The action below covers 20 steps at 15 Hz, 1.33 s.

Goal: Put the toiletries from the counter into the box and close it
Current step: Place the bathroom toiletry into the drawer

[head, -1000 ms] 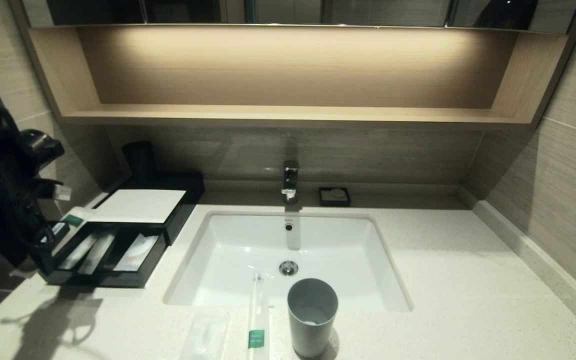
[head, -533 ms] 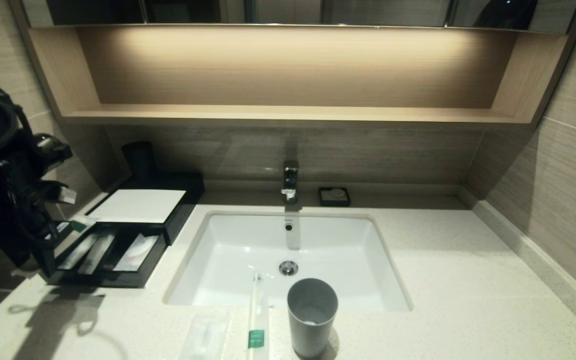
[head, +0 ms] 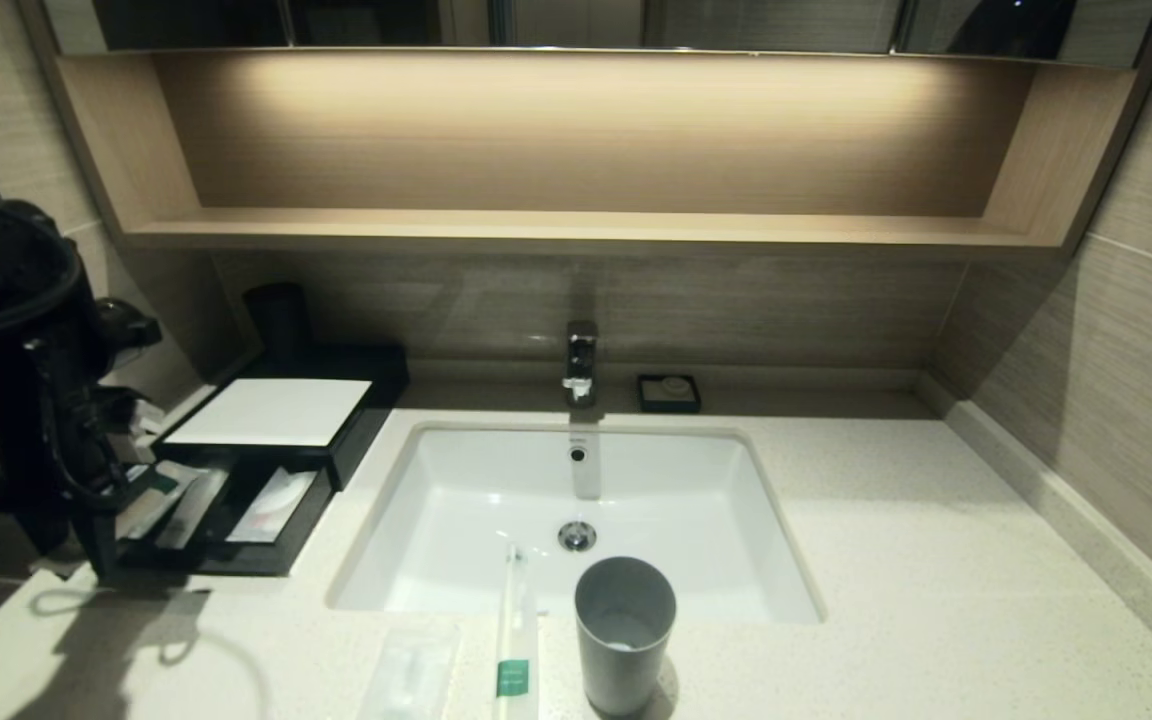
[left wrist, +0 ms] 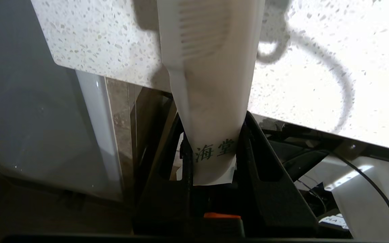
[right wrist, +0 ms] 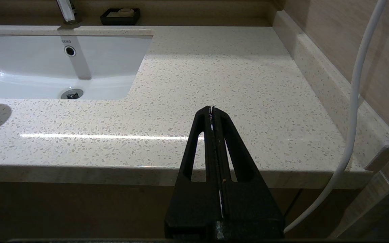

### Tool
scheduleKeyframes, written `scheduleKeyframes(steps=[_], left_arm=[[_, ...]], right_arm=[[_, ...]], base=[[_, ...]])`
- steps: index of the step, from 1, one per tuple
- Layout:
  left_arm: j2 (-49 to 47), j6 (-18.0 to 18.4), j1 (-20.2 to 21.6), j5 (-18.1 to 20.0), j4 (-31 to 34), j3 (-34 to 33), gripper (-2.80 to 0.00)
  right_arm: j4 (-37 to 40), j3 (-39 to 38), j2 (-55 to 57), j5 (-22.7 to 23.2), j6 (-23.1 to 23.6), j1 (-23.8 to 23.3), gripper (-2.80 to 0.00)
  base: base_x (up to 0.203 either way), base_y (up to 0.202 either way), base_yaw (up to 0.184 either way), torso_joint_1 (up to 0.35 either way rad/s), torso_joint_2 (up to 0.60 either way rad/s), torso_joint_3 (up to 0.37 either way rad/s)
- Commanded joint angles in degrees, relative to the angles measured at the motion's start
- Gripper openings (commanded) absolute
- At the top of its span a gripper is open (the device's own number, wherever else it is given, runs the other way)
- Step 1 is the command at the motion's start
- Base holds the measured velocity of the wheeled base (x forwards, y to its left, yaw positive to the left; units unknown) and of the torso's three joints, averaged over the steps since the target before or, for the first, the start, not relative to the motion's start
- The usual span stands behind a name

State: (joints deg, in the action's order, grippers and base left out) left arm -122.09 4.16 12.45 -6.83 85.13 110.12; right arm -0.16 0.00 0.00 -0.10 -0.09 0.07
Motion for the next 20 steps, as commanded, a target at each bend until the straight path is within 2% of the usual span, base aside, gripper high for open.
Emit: scheduleKeyframes(steps=[1, 20], left_arm=[[-1.08, -0.03, 0.03, 0.21, -0.77, 0.01, -2.8], [-4.29, -0.55, 0.03, 0.41, -8.05, 0.19, -2.8]], right_arm=[[-0.02, -0.09, 0.0, 0.01, 0.0, 0.01, -2.8], [-0.02, -0.09, 0.0, 0.01, 0.0, 0.01, -2.8]], base=[[0.0, 0.0, 0.0, 0.0, 0.0, 0.0], [0.0, 0.0, 0.0, 0.0, 0.0, 0.0]])
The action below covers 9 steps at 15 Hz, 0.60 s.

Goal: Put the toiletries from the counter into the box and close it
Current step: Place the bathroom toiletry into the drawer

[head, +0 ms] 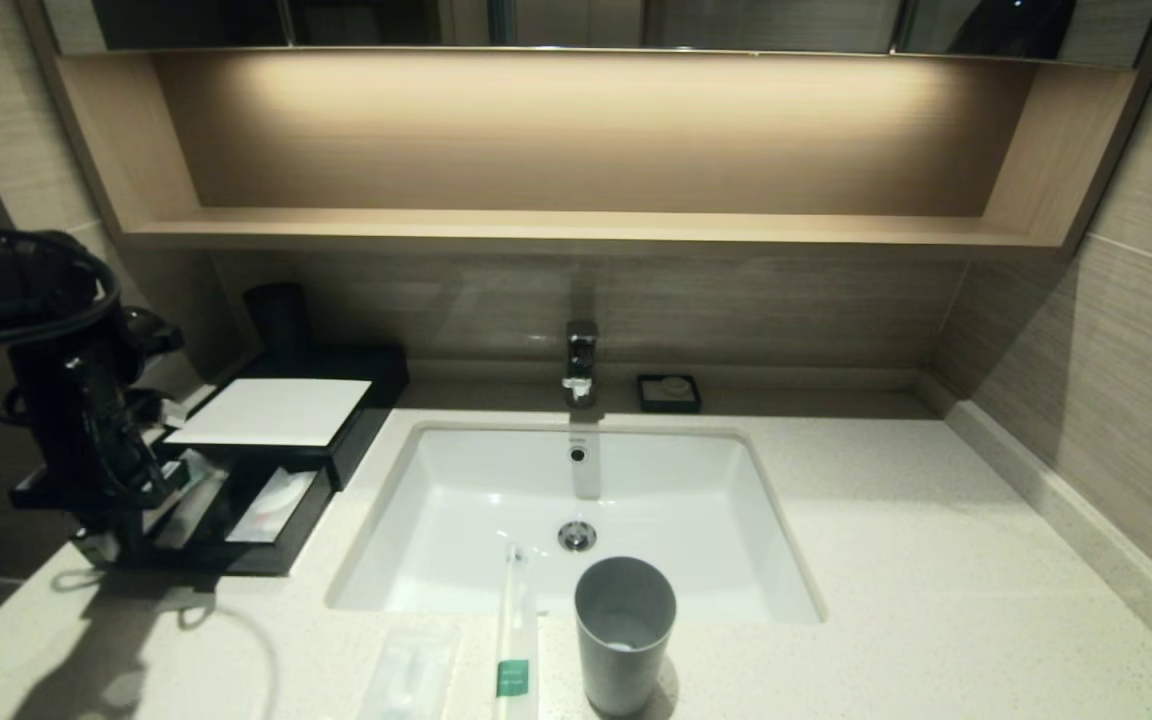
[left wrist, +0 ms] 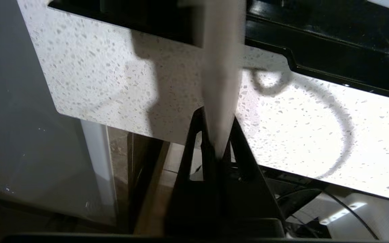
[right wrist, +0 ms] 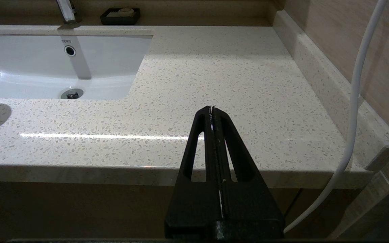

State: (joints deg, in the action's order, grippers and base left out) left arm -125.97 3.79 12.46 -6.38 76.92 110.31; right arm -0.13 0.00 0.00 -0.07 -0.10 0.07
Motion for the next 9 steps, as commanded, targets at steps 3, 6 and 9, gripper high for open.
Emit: scheduleKeyframes(steps=[3, 6, 9], left_arm=[[-0.42, -0.18, 0.02, -0.03, -0.02, -0.01, -2.8], [-0.51, -0.27, 0.02, -0.03, 0.14, -0.01, -2.8], [-0.86, -0.45, 0.02, -0.03, 0.24, -0.01, -2.8]], right_arm=[[-0.04, -0.09, 0.0, -0.01, 0.01, 0.01, -2.8], [-0.04, -0.09, 0.0, -0.01, 0.01, 0.01, -2.8], [-0.04, -0.09, 0.0, -0.01, 0.01, 0.01, -2.8]], base=[[0.0, 0.0, 0.0, 0.0, 0.0, 0.0], [0.0, 0.0, 0.0, 0.0, 0.0, 0.0], [0.0, 0.0, 0.0, 0.0, 0.0, 0.0]])
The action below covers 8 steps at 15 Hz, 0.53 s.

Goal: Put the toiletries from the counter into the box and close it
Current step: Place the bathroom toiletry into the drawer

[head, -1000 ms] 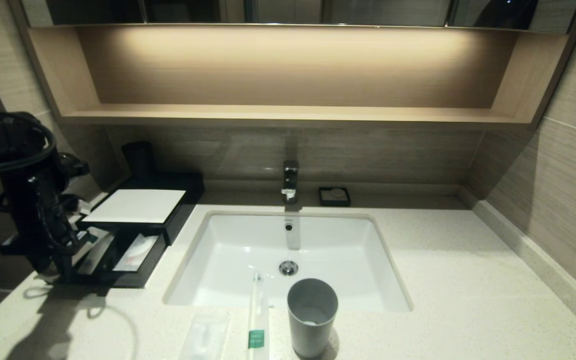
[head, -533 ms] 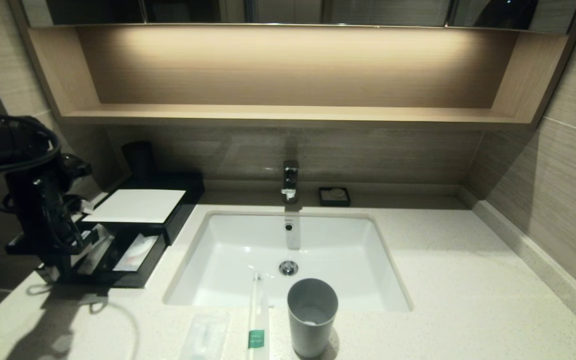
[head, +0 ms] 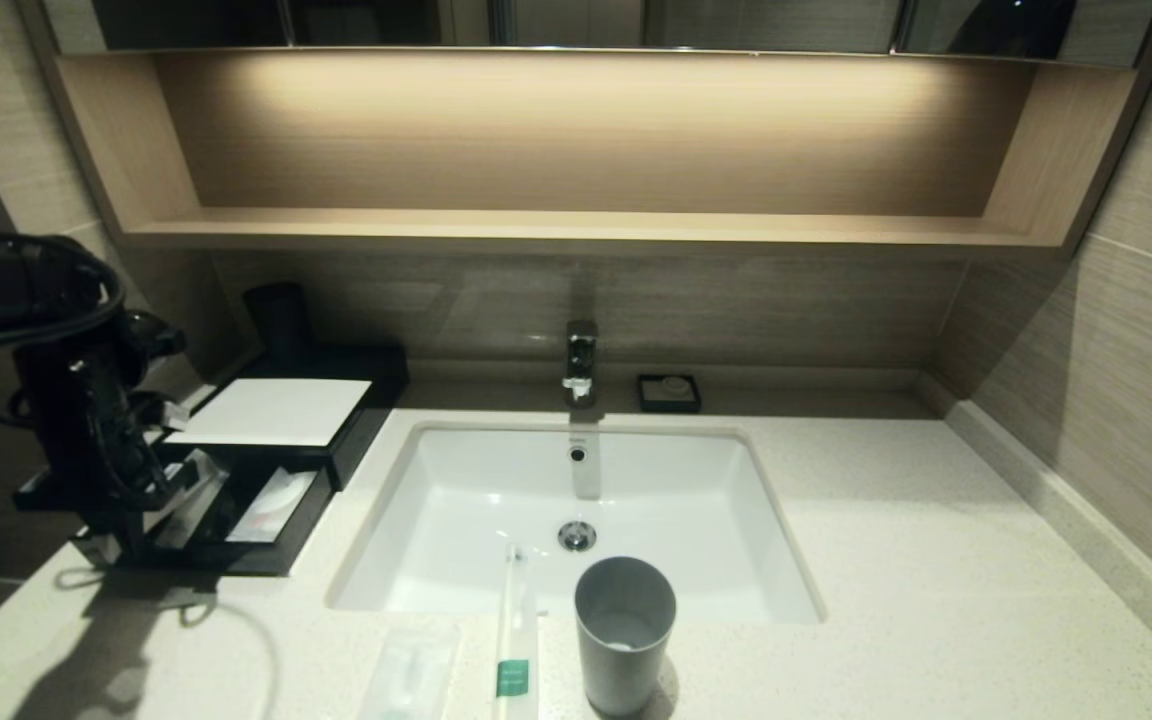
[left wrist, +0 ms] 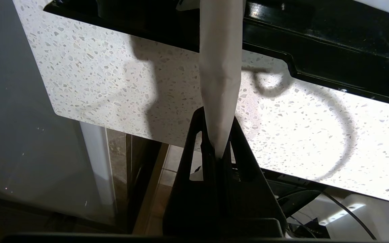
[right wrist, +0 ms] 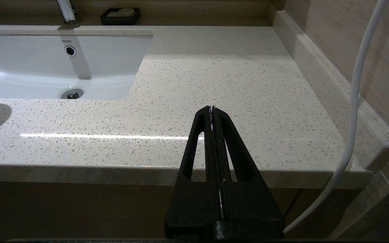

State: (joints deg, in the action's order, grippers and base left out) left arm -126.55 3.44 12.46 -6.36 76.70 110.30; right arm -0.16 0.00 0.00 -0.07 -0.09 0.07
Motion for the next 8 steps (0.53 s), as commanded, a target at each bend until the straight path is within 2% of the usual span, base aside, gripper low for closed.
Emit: scheduleKeyframes(steps=[1, 5, 8], left_arm=[[-0.37, -0.52, 0.02, -0.05, 0.38, 0.0, -2.8], [-1.75, -0.86, 0.2, 0.04, 0.2, 0.0, -2.8], [-2.48, -2.48, 0.2, -0.05, -1.16, 0.0, -2.8]], right_arm=[[-0.02, -0.09, 0.0, -0.01, 0.0, 0.01, -2.8], [-0.02, -0.09, 0.0, -0.01, 0.0, 0.01, -2.8], [-0.02, -0.09, 0.0, -0.01, 0.0, 0.01, -2.8]], base=[[0.0, 0.0, 0.0, 0.0, 0.0, 0.0], [0.0, 0.0, 0.0, 0.0, 0.0, 0.0], [0.0, 0.0, 0.0, 0.0, 0.0, 0.0]])
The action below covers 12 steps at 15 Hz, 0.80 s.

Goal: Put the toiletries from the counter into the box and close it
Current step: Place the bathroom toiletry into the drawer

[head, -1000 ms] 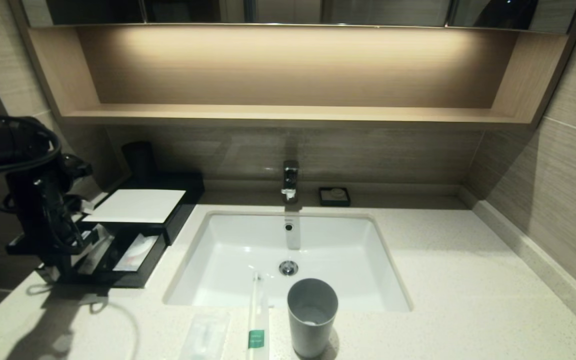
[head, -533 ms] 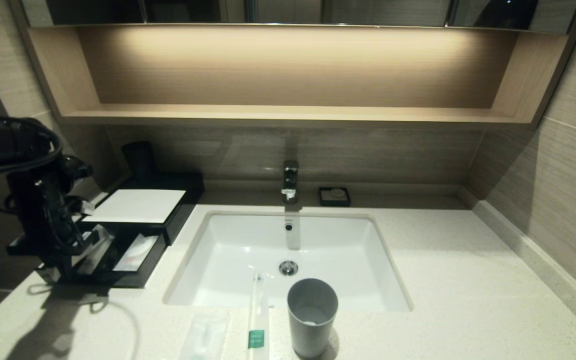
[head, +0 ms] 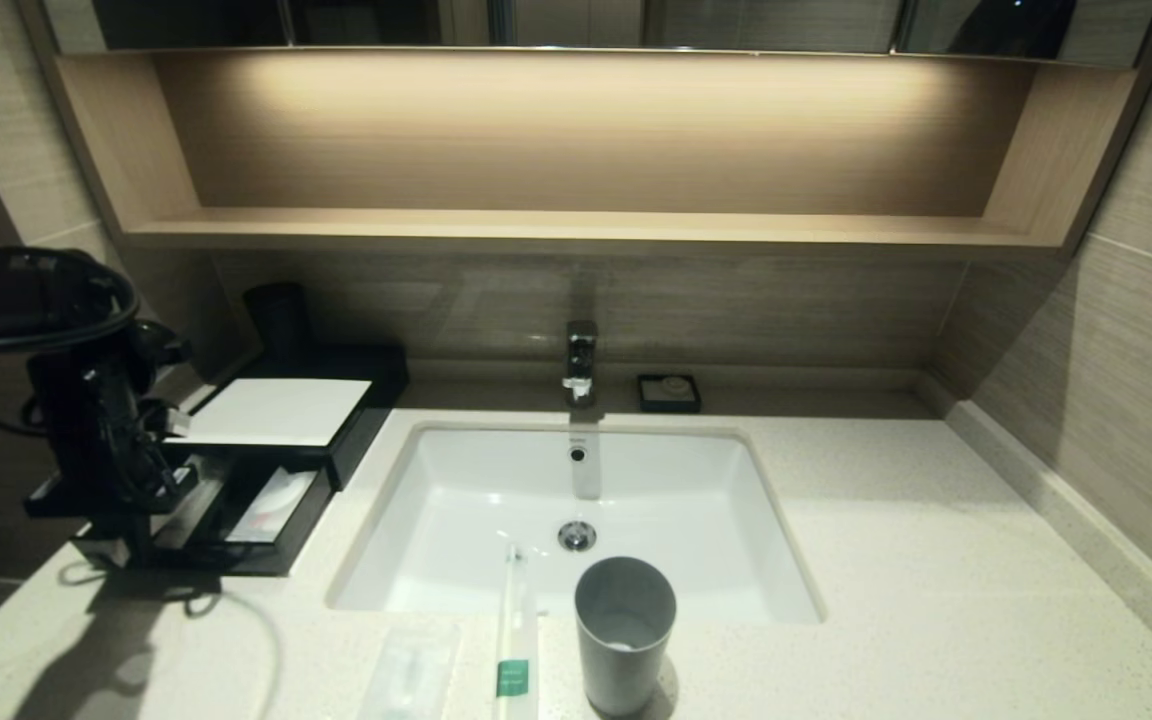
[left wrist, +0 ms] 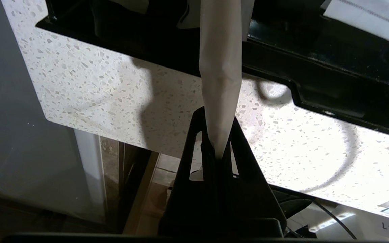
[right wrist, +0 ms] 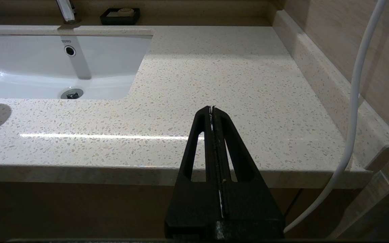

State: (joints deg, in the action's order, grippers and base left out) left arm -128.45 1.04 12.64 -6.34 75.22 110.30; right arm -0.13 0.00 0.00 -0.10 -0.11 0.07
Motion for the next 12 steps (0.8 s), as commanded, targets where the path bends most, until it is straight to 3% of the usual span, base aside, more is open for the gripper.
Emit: scheduleKeyframes(steps=[1, 5, 6, 12], left_arm=[[-0.58, -0.08, 0.01, -0.08, -0.05, 0.0, -2.8], [-0.23, -0.16, -0.07, -0.08, -1.94, 0.0, -2.8], [-0.23, -0.24, -0.07, -0.07, -2.35, 0.0, 0.0], [1.03, -2.83, -0.14, 0.01, -6.81, 0.09, 0.0]], right_arm=[[-0.04, -0.09, 0.0, 0.01, 0.02, 0.01, -2.8], [-0.04, -0.09, 0.0, 0.01, 0.02, 0.01, -2.8], [-0.04, -0.09, 0.0, 0.01, 0.02, 0.01, -2.8], [-0.04, -0.09, 0.0, 0.01, 0.02, 0.01, -2.8]], base=[[0.0, 0.0, 0.0, 0.0, 0.0, 0.0], [0.0, 0.0, 0.0, 0.0, 0.0, 0.0], [0.0, 0.0, 0.0, 0.0, 0.0, 0.0], [0.0, 0.0, 0.0, 0.0, 0.0, 0.0]])
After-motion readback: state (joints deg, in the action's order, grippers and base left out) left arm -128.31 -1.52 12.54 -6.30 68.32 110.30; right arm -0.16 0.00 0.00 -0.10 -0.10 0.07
